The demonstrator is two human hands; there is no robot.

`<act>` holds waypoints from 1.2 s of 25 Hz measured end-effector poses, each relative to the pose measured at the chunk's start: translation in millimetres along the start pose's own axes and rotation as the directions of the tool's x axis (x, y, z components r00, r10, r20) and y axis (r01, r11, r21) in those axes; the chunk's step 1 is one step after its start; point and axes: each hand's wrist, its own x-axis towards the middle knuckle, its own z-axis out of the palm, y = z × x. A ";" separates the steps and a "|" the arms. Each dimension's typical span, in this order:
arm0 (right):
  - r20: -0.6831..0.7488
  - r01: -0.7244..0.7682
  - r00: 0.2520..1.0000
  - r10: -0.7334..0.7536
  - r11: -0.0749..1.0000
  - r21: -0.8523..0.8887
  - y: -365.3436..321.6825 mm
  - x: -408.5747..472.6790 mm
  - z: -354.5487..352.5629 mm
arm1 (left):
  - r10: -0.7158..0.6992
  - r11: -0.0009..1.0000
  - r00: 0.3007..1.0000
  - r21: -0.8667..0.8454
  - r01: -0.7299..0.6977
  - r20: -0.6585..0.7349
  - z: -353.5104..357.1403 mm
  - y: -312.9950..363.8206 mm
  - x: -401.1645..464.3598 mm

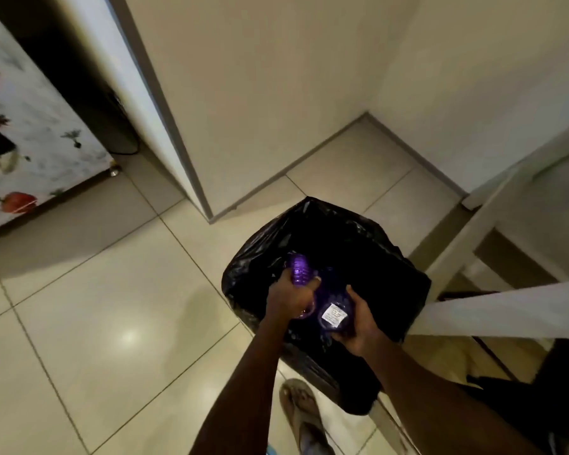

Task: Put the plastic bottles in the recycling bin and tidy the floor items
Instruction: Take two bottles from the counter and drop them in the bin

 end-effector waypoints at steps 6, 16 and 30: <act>-0.198 -0.050 0.980 0.033 0.995 -0.083 37.2 135.8 -37.9 | -0.145 0.989 0.979 -0.017 0.149 0.141 57.9 -74.4 99.2; -0.345 -0.034 0.883 -0.318 0.691 -0.722 28.4 129.2 -31.7 | -0.086 0.856 0.939 0.507 -0.102 0.333 59.2 -67.2 88.5; 0.087 0.443 0.726 -0.682 0.367 -0.818 9.6 -128.5 81.1 | 0.546 0.763 0.837 0.433 -0.480 -0.032 -75.1 6.3 -130.4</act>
